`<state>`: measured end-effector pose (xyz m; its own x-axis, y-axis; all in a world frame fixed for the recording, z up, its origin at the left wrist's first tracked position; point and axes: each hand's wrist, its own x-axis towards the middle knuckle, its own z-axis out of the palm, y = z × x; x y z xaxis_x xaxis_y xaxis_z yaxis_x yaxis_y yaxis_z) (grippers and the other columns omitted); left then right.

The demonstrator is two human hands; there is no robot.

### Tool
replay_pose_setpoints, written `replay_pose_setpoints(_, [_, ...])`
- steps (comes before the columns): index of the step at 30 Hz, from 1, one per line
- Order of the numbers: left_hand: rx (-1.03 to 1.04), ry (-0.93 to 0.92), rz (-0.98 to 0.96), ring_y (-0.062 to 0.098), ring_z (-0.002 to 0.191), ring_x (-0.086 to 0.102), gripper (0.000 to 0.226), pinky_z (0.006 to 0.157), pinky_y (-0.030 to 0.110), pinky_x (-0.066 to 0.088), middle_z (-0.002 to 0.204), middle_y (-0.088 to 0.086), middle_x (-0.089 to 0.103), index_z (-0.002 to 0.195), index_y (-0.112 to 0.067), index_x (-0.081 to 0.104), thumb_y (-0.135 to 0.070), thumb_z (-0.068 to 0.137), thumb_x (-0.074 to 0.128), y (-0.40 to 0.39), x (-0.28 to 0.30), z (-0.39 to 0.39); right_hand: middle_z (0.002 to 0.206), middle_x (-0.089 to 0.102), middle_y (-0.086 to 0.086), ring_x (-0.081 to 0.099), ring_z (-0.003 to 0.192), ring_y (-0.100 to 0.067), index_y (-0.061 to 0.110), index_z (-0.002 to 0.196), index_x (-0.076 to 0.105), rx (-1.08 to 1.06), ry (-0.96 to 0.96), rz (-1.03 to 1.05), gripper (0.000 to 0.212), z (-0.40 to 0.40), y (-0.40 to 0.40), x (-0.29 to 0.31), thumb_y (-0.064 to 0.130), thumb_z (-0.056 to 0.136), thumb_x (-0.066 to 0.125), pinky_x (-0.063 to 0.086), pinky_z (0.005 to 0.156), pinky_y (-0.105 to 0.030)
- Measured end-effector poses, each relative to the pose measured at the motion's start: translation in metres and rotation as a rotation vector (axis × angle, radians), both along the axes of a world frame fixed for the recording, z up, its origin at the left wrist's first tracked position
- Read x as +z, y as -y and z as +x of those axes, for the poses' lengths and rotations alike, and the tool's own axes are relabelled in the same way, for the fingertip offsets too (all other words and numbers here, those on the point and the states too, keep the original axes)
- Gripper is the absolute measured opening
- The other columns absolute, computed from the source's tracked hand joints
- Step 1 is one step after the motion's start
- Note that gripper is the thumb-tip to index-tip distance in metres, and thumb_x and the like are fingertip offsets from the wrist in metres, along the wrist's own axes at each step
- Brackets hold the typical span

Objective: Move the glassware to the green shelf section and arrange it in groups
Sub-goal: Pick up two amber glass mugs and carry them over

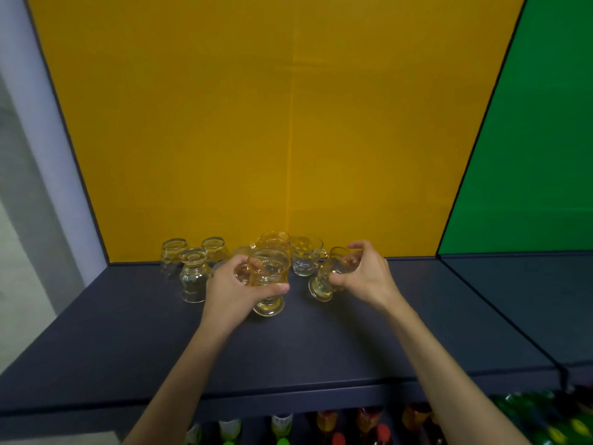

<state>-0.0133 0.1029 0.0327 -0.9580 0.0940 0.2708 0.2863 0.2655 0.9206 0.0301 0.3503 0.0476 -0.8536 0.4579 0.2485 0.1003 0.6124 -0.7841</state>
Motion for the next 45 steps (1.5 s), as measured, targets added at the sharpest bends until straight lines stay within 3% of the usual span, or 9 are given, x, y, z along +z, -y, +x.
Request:
replay_pose_setpoints(4, [-0.075, 0.002, 0.035, 0.013, 0.087, 0.069, 0.053, 0.074, 0.031, 0.054, 0.091, -0.006, 0.075, 0.088, -0.023, 0.071, -0.036, 0.047, 0.103, -0.018, -0.001, 0.005, 0.107, 0.068, 0.002, 0.066, 0.094, -0.011, 0.017, 0.12, 0.055, -0.022, -0.11, -0.296, 0.074, 0.013, -0.003, -0.003, 0.014, 0.058, 0.094, 0.052, 0.073, -0.021])
replay_pose_setpoints(7, [-0.135, 0.005, 0.048, 0.011, 0.083, 0.067, 0.059, 0.069, 0.028, 0.052, 0.09, -0.005, 0.074, 0.086, -0.024, 0.069, -0.046, 0.043, 0.101, -0.035, -0.004, 0.008, 0.106, 0.07, -0.007, 0.066, 0.087, -0.011, 0.007, 0.118, 0.062, -0.009, -0.211, -0.488, 0.066, 0.03, -0.011, -0.005, 0.0, 0.06, 0.092, 0.05, 0.061, -0.013])
replay_pose_setpoints(9, [-0.158, 0.005, 0.044, 0.012, 0.088, 0.07, 0.064, 0.074, 0.033, 0.057, 0.092, -0.005, 0.075, 0.086, -0.027, 0.069, -0.058, 0.037, 0.096, -0.049, -0.006, 0.01, 0.111, 0.071, -0.012, 0.067, 0.094, -0.016, 0.009, 0.118, 0.066, 0.007, -0.256, -0.54, 0.065, 0.043, -0.023, -0.007, -0.001, 0.059, 0.091, 0.052, 0.065, -0.016])
replay_pose_setpoints(13, [-0.207, -0.009, 0.048, 0.014, 0.093, 0.07, 0.056, 0.076, 0.034, 0.055, 0.094, -0.005, 0.075, 0.085, -0.027, 0.069, -0.05, 0.045, 0.1, -0.082, -0.01, 0.02, 0.113, 0.072, -0.008, 0.068, 0.105, -0.024, 0.024, 0.115, 0.071, -0.025, -0.281, -0.556, 0.071, 0.073, -0.051, -0.013, 0.019, 0.049, 0.094, 0.058, 0.083, -0.039])
replay_pose_setpoints(15, [-0.241, -0.01, 0.047, 0.014, 0.093, 0.069, 0.055, 0.075, 0.033, 0.054, 0.094, -0.006, 0.075, 0.086, -0.028, 0.069, -0.049, 0.046, 0.1, -0.101, -0.009, 0.03, 0.11, 0.073, -0.009, 0.069, 0.104, -0.025, 0.021, 0.114, 0.071, -0.071, -0.31, -0.575, 0.071, 0.088, -0.067, -0.014, 0.02, 0.047, 0.093, 0.058, 0.084, -0.04])
replay_pose_setpoints(19, [-0.308, -0.008, 0.031, 0.011, 0.093, 0.069, 0.055, 0.074, 0.031, 0.054, 0.094, -0.008, 0.075, 0.087, -0.027, 0.069, -0.049, 0.047, 0.1, -0.145, -0.009, 0.052, 0.102, 0.075, -0.006, 0.071, 0.1, -0.026, 0.011, 0.112, 0.071, -0.161, -0.364, -0.656, 0.052, 0.121, -0.106, -0.014, 0.002, 0.064, 0.089, 0.057, 0.08, -0.036])
replay_pose_setpoints(22, [-0.335, -0.011, 0.022, 0.011, 0.094, 0.07, 0.058, 0.074, 0.032, 0.056, 0.094, -0.008, 0.075, 0.087, -0.028, 0.069, -0.054, 0.044, 0.099, -0.181, -0.008, 0.071, 0.103, 0.076, -0.006, 0.072, 0.101, -0.025, 0.009, 0.111, 0.072, -0.175, -0.37, -0.647, 0.048, 0.148, -0.137, -0.017, 0.002, 0.066, 0.088, 0.058, 0.087, -0.037])
replay_pose_setpoints(27, [-0.374, -0.023, 0.016, 0.007, 0.097, 0.067, 0.055, 0.076, 0.03, 0.054, 0.099, -0.009, 0.074, 0.09, -0.027, 0.069, -0.049, 0.048, 0.099, -0.256, 0.001, 0.119, 0.107, 0.076, -0.007, 0.072, 0.1, -0.02, 0.014, 0.115, 0.07, -0.131, -0.389, -0.568, 0.054, 0.207, -0.2, -0.016, 0.004, 0.066, 0.09, 0.057, 0.081, -0.027])
replay_pose_setpoints(45, [-0.414, -0.057, -0.002, 0.012, 0.092, 0.07, 0.058, 0.08, 0.033, 0.056, 0.093, -0.008, 0.076, 0.087, -0.027, 0.07, -0.056, 0.045, 0.098, -0.532, 0.014, 0.241, 0.105, 0.077, -0.001, 0.072, 0.1, -0.015, 0.016, 0.113, 0.066, -0.255, -0.455, -0.514, 0.055, 0.356, -0.461, -0.02, 0.002, 0.065, 0.09, 0.056, 0.088, -0.029])
